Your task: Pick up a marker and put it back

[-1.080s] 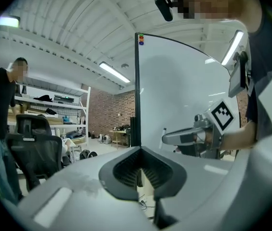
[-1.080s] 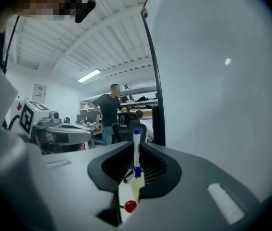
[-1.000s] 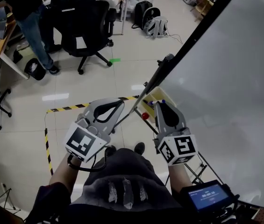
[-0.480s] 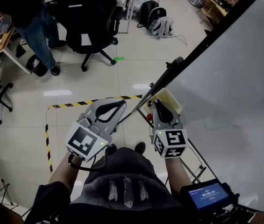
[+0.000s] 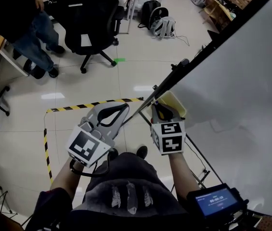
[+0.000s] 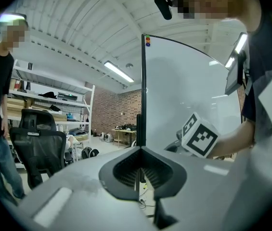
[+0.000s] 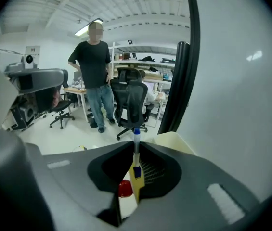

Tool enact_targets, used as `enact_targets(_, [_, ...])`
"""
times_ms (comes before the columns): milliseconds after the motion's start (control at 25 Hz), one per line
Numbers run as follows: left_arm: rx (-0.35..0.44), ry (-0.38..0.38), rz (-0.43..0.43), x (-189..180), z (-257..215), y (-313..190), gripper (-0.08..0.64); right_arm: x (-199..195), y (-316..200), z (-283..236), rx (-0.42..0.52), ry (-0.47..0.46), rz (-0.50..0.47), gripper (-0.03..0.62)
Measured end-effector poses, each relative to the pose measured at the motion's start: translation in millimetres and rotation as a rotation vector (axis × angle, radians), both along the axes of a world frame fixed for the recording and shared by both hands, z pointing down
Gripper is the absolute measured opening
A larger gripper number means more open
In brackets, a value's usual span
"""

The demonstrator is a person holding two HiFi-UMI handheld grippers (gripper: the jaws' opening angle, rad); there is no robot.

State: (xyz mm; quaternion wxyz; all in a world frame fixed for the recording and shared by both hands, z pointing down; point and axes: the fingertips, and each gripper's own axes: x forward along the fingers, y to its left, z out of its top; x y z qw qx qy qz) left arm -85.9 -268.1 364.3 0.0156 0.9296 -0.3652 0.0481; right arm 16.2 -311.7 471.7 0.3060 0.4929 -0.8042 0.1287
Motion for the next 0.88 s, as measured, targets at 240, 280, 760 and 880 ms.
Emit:
enact_targets(240, [-0.017, 0.016, -0.007, -6, 4, 0, 0.006, -6, 1, 12, -0.066, 0.093, -0.041, 0.041])
enact_targets(280, [-0.018, 0.016, -0.008, -8, 5, 0, 0.006, -6, 1, 12, -0.066, 0.093, -0.039, 0.041])
enact_targets(760, [-0.017, 0.007, 0.004, -6, 7, -3, 0.006, -5, 11, -5, -0.034, -0.025, -0.049, 0.101])
enact_targets(880, [-0.009, 0.005, 0.016, -2, 5, -1, 0.006, 0, 13, -21, 0.010, -0.043, -0.036, 0.101])
